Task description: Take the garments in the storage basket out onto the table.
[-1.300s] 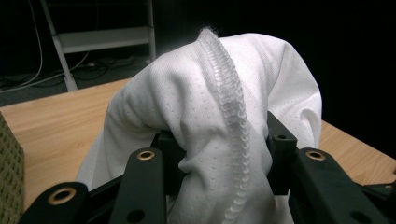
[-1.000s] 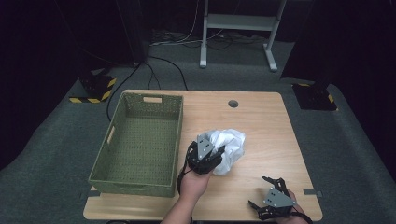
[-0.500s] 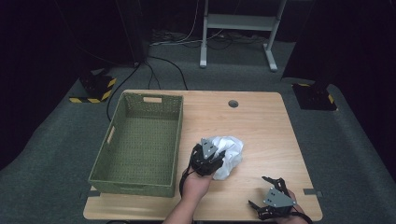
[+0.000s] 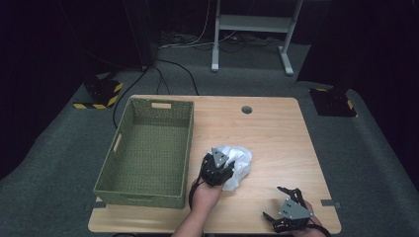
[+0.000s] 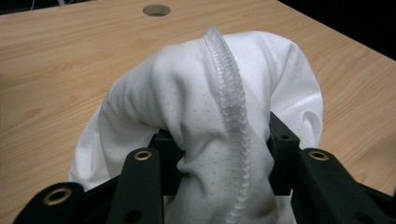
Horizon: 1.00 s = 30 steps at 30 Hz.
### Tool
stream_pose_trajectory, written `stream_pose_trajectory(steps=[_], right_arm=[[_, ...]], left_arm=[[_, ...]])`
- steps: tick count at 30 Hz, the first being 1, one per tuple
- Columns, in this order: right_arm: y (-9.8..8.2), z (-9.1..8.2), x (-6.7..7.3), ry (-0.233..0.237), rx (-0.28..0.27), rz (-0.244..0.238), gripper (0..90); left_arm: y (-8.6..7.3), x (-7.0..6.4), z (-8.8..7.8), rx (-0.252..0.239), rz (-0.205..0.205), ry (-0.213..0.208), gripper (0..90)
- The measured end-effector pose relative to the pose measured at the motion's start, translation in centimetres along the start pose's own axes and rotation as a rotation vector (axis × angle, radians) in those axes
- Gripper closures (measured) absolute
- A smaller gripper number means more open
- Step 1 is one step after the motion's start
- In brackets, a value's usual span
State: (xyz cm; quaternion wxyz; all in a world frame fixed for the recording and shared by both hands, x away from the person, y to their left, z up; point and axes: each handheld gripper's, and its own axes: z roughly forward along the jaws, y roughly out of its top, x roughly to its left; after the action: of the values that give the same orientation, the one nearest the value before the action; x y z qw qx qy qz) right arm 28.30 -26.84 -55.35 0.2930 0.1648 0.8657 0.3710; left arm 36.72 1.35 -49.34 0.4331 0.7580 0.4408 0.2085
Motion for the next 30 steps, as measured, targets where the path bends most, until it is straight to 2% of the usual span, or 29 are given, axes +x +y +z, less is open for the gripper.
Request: stream_pose_trajectory(steps=[18, 30], right_arm=[[0.0, 0.0, 0.0, 0.002, 0.0, 0.002, 1.9], [0.0, 0.0, 0.0, 0.002, -0.001, -0.001, 1.9]], left_arm=[[-1.0, -0.6, 1.3, 0.055, 0.015, -0.029, 56.1], [-1.4, -0.4, 2.0, 0.088, -0.001, -0.043, 52.3]])
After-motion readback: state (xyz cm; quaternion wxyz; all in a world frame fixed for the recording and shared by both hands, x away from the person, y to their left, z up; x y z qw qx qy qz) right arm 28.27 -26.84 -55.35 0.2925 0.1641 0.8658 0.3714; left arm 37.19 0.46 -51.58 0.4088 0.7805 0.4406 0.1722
